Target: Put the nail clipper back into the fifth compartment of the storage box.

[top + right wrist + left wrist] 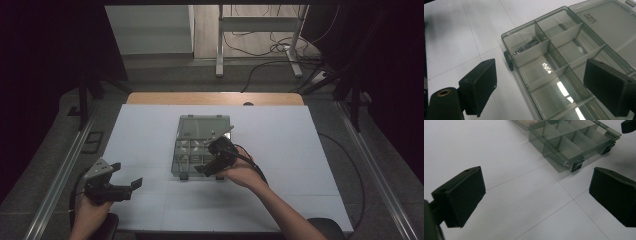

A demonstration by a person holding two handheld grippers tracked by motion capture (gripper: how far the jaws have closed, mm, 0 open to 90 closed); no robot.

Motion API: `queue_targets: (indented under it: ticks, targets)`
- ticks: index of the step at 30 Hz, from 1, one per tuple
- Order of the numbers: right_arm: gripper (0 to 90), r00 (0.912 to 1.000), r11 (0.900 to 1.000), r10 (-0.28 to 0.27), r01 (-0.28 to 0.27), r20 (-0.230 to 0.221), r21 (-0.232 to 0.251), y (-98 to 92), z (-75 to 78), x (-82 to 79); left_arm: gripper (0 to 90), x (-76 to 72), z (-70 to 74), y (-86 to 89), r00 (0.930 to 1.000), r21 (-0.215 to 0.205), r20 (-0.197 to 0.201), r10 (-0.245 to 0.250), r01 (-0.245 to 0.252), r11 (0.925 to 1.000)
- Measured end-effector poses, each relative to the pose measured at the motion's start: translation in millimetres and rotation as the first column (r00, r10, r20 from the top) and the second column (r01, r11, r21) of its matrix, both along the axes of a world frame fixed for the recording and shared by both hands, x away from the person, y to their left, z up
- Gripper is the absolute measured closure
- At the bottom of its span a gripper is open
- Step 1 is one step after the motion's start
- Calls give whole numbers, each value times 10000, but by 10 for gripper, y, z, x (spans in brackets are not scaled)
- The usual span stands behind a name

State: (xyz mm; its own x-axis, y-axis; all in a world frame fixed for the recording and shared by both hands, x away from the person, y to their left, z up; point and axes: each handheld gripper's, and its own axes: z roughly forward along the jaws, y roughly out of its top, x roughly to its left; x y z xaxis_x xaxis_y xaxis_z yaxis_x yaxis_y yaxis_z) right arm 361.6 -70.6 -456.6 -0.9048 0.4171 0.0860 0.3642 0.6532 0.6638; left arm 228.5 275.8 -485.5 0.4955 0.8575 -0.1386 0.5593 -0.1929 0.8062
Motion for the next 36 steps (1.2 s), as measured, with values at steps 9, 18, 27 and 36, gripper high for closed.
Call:
queue_targets:
  ticks: [9, 18, 27, 36]
  targets:
    - [43, 9998, 9998, -191, 191, -51, -20, -140, 39, 34, 11, -6, 1, 3, 10000, 8, 9, 1, -1, 10000]
    - [0, 9991, 9995, -291, 286, 312, 162, -247, 100, 15, 11, -6, 1, 3, 10000, 8, 12, -8, 8, 10000]
    - [0, 9973, 9992, -374, 366, 637, 138, -364, 129, -3, 11, -8, 1, 3, 10000, 12, 21, -7, 7, 10000]
    - [0, 9947, 9990, -446, 443, 927, 53, -497, 144, -32, 11, -7, 1, 1, 10000, 21, 12, -7, 7, 10000]
